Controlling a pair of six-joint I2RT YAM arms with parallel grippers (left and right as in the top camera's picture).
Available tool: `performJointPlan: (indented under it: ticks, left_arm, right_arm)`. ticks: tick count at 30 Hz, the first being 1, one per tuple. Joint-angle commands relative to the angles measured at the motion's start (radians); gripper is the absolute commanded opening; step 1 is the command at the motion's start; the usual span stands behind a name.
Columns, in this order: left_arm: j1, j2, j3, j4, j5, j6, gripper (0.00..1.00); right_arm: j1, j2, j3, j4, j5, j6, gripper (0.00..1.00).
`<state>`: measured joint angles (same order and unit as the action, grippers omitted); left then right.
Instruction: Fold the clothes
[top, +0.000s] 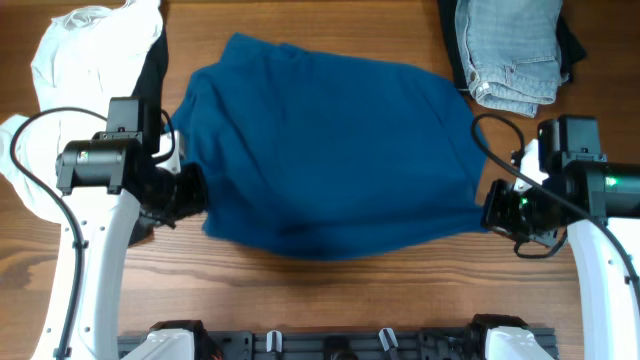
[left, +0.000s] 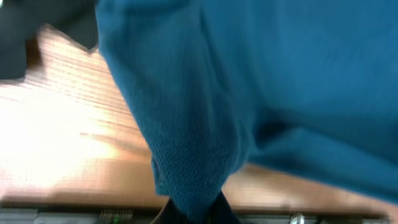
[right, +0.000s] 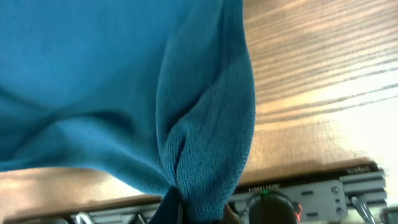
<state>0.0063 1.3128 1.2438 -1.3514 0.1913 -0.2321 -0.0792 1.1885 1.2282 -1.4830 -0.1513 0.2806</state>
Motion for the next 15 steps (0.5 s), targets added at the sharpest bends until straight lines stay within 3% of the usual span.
performJointPlan:
  ticks: [1,15]
  left_arm:
    - [-0.005,0.019,-0.030,0.077,-0.009,-0.042,0.04]
    - [-0.005,0.258,-0.043,0.410,-0.005,-0.037,0.04]
  right_arm:
    - [-0.017,0.051,-0.006,0.071,0.025,0.016,0.04]
    - [-0.019,0.324,-0.006,0.355,0.025,-0.020,0.04]
